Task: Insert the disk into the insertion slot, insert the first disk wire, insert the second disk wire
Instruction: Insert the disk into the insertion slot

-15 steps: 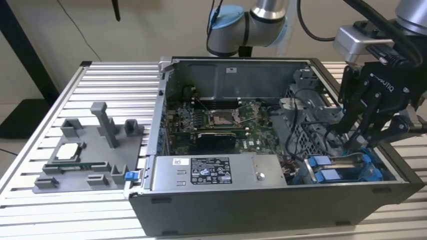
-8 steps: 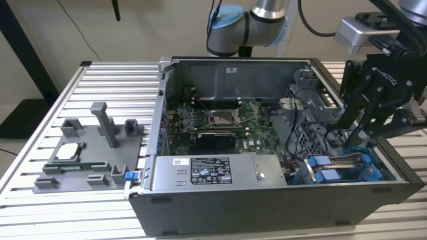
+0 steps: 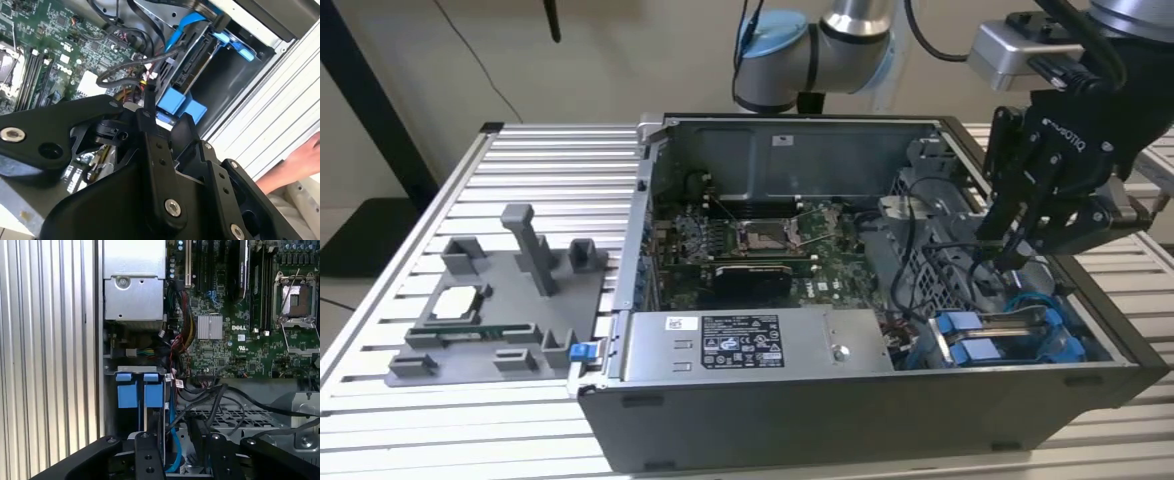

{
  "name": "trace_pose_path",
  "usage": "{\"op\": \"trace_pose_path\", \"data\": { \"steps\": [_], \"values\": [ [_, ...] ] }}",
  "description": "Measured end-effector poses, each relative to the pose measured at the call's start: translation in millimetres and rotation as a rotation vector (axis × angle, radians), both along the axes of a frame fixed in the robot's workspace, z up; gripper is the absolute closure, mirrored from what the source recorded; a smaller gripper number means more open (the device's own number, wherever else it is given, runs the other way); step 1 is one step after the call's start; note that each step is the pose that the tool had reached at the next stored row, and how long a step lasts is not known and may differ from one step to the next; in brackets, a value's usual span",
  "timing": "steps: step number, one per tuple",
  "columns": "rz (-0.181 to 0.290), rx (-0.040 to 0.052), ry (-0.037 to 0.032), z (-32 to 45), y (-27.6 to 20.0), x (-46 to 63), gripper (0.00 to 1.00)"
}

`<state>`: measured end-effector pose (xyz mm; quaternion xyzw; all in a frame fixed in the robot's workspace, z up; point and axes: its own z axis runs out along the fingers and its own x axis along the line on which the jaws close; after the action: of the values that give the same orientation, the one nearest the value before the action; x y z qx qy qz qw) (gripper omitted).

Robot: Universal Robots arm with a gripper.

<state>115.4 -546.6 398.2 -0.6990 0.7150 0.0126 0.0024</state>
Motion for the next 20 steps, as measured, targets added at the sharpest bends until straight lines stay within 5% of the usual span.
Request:
{"op": "trace_pose_path", "data": {
  "steps": [11, 20],
  "values": [
    [0.004, 0.0030, -0.0100, -8.6, 4.4, -0.1, 0.00],
    [0.012, 0.0234, -0.0186, -12.0, 4.4, -0.2, 0.00]
  ]
}}
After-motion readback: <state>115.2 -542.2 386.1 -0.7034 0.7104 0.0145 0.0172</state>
